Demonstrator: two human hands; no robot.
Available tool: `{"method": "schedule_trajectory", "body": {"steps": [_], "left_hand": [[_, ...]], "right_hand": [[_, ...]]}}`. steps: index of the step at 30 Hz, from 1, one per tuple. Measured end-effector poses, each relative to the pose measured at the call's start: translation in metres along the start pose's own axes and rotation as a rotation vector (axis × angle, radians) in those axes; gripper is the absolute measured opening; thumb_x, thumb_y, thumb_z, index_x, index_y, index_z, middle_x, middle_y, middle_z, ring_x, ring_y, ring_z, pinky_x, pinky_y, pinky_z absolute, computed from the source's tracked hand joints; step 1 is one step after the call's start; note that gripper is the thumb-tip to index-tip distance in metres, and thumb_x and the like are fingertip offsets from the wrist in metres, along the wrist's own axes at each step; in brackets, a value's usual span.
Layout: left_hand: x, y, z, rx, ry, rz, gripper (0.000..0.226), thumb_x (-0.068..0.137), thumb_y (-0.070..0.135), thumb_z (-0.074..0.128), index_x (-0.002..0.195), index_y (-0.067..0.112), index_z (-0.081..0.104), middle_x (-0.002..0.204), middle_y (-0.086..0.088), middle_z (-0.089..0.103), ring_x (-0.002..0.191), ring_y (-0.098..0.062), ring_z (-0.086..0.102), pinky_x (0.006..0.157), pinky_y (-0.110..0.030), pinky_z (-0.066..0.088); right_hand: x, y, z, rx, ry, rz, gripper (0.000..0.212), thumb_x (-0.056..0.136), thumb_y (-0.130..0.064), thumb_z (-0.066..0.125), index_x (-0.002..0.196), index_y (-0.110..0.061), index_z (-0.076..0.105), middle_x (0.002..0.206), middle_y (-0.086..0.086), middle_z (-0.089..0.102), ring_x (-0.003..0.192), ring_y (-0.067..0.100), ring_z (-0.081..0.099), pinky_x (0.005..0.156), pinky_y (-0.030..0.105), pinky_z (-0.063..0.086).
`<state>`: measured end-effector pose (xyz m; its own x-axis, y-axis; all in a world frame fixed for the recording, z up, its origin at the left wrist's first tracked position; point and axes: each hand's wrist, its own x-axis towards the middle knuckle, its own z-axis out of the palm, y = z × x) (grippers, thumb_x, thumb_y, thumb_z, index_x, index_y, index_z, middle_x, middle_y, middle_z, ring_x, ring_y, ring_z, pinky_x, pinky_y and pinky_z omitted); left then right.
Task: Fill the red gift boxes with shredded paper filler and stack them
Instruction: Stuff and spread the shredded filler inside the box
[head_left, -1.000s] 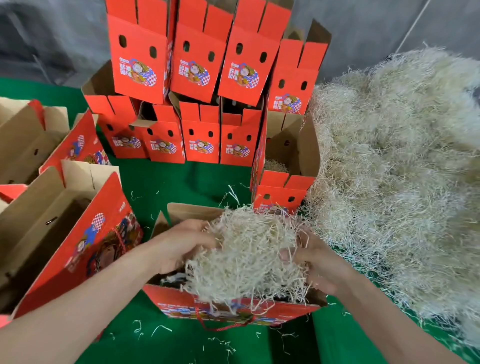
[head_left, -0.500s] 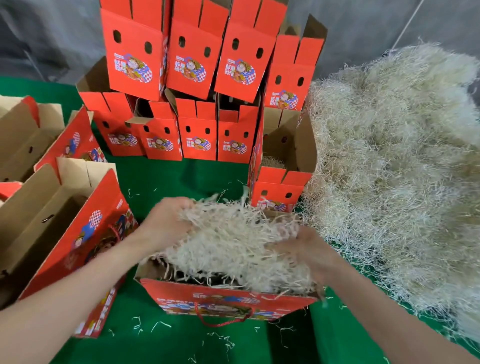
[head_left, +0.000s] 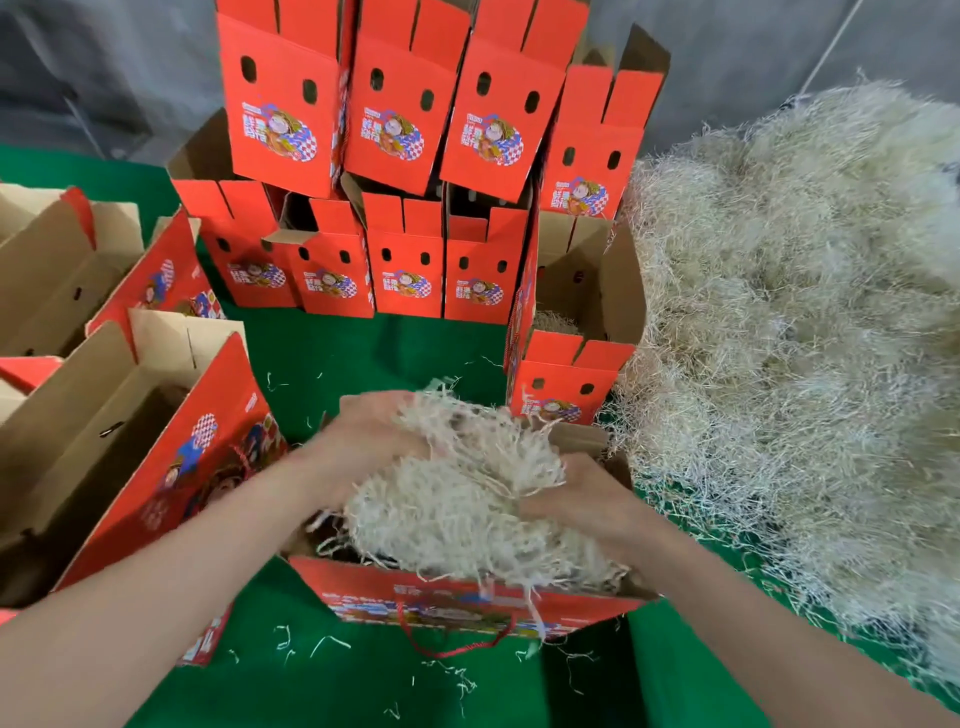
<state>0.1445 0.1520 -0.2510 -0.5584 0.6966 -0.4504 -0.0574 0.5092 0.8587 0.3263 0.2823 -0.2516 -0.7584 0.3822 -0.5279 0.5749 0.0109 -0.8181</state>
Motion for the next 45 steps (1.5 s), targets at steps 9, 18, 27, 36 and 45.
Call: {"method": "schedule_trajectory", "body": {"steps": [9,18,27,36,45], "left_hand": [[0.008,-0.018,-0.024,0.174,0.167,0.054,0.050,0.079,0.027,0.073,0.124,0.017,0.053,0.107,0.000,0.063,0.095,-0.016,0.060,0.072,-0.022,0.043],[-0.012,-0.004,0.021,0.138,0.074,-0.008,0.078,0.083,0.048,0.060,0.146,0.021,0.022,0.143,0.002,0.037,0.118,-0.014,0.042,0.095,-0.031,0.034],[-0.025,-0.012,0.009,-0.154,-0.235,-0.041,0.044,0.069,0.008,0.078,0.109,0.015,0.061,0.102,0.003,0.072,0.107,-0.018,0.060,0.093,-0.035,0.039],[-0.023,-0.018,0.013,-0.206,-0.144,-0.089,0.033,0.082,-0.005,0.062,0.097,0.020,0.049,0.097,-0.001,0.060,0.087,-0.009,0.054,0.079,-0.023,0.038],[-0.021,-0.014,-0.003,-0.211,-0.010,-0.103,0.023,0.081,0.002,0.063,0.096,0.016,0.053,0.104,0.001,0.058,0.087,-0.006,0.059,0.081,-0.021,0.039]], "right_hand": [[-0.009,0.011,-0.044,-0.031,0.152,0.089,0.076,0.084,-0.022,0.064,0.144,-0.008,0.018,0.150,0.010,0.025,0.129,0.027,0.036,0.105,0.041,0.031],[0.001,-0.008,0.015,0.047,-0.128,0.052,0.111,0.053,-0.051,0.082,0.142,-0.018,0.027,0.134,-0.002,0.045,0.123,0.013,0.044,0.105,0.040,0.035],[0.009,-0.009,0.016,0.211,0.052,0.056,0.070,0.078,-0.027,0.071,0.132,-0.002,0.034,0.144,0.004,0.030,0.123,0.023,0.041,0.098,0.039,0.034],[0.006,0.001,0.018,0.212,-0.001,0.124,0.101,0.071,-0.025,0.077,0.146,-0.014,0.010,0.150,0.007,0.021,0.130,0.022,0.028,0.108,0.043,0.020],[-0.004,0.001,0.002,-0.060,0.159,0.020,0.046,0.082,-0.019,0.069,0.118,-0.004,0.045,0.092,-0.004,0.063,0.069,-0.003,0.059,0.064,0.012,0.052]]}}
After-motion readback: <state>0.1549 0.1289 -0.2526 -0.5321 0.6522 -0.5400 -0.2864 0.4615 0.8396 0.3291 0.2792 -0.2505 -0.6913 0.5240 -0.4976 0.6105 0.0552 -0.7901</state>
